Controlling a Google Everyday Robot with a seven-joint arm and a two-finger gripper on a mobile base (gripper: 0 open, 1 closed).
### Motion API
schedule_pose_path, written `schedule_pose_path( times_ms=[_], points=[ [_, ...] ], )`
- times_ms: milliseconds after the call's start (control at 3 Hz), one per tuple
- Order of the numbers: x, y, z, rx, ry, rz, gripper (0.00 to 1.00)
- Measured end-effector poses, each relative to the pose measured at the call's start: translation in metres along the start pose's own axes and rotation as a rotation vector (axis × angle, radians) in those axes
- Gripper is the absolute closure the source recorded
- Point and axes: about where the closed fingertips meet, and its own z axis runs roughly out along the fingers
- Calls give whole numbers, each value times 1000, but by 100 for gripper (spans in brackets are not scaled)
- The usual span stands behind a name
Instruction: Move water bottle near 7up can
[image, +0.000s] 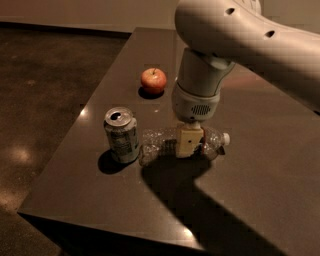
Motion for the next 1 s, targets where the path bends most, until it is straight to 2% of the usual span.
schedule_pose_path(
  times_ms=[667,1000],
  points=[
    [0,1,5,-9,-7,2,13],
    [-1,1,5,-5,-8,2,0]
  ],
)
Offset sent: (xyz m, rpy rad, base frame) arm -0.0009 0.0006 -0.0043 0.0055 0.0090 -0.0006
